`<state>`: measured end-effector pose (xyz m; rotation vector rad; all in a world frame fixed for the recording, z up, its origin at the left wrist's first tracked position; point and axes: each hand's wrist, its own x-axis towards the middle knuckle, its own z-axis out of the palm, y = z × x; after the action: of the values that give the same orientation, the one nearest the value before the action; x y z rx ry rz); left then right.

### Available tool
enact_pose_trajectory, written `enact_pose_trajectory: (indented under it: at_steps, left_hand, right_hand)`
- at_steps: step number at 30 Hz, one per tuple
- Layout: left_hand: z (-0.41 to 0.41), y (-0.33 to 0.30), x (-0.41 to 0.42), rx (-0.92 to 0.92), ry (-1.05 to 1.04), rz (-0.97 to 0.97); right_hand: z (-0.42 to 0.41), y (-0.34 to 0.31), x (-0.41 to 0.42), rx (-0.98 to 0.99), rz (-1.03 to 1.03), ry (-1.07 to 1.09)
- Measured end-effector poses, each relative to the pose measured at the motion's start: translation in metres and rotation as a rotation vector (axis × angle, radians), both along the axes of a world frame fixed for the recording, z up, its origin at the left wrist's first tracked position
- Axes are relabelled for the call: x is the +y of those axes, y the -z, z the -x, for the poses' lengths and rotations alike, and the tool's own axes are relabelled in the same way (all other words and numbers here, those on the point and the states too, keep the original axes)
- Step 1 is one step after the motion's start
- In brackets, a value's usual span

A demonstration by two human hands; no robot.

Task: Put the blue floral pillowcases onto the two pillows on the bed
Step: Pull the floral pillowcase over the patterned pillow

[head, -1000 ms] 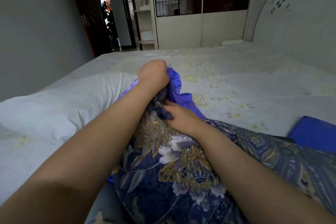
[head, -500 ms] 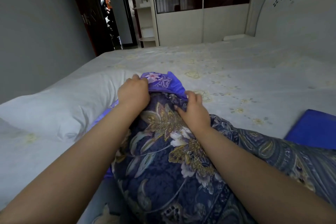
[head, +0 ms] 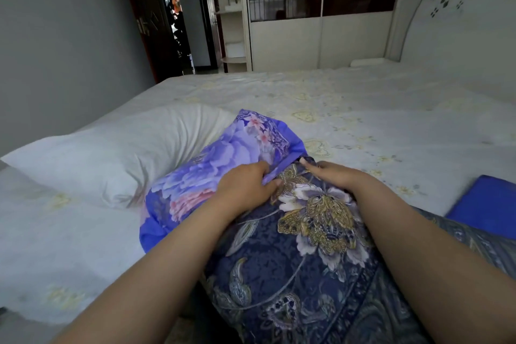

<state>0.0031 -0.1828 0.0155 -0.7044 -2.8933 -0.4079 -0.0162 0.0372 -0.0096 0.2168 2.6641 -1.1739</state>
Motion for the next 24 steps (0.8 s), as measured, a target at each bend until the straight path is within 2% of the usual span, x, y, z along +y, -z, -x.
enact_pose_trajectory:
  at_steps: [3,5,7,9,11,13,14,16,19,20,22,24]
  left_hand:
    - [0.006,-0.009,-0.012,-0.397,0.166,-0.338]
    - [0.01,-0.013,-0.019,-0.531,0.201,-0.493]
    - [0.015,-0.018,-0.022,-0.395,0.191,-0.44]
    - [0.017,-0.028,-0.021,-0.082,0.149,-0.273]
    - [0.013,-0.05,-0.018,0.159,0.102,-0.257]
    - [0.012,-0.067,-0.013,0.3,0.094,-0.347]
    - [0.012,-0.075,-0.013,0.334,0.096,-0.399]
    - [0.02,-0.086,-0.012,0.266,0.095,-0.535]
    - [0.04,-0.084,-0.01,-0.052,0.166,-0.849]
    - [0.043,-0.078,-0.009,-0.129,0.183,-0.884]
    - [0.041,-0.063,-0.009,-0.178,0.146,-0.757]
    - [0.039,-0.049,-0.013,-0.139,0.009,-0.58]
  right_hand:
    - [-0.007,-0.001,-0.006,-0.046,0.158,-0.213]
    - [-0.008,-0.002,-0.012,0.014,0.094,-0.233]
    - [-0.004,-0.011,-0.019,0.138,0.092,-0.153]
    - [0.0,-0.036,-0.026,0.299,0.024,-0.116]
    - [0.0,-0.081,-0.037,0.491,-0.263,-0.134]
    - [-0.006,-0.127,-0.054,0.673,-0.624,-0.127]
    - [-0.007,-0.15,-0.062,0.731,-0.738,-0.123]
    - [-0.009,-0.186,-0.075,0.801,-0.943,-0.096]
    - [-0.011,-0.208,-0.092,0.85,-1.197,-0.089]
    - [-0.013,-0.204,-0.098,0.837,-1.256,-0.106]
    - [-0.012,-0.179,-0.106,0.752,-1.307,-0.171]
    - [-0.011,-0.136,-0.108,0.535,-1.207,-0.241]
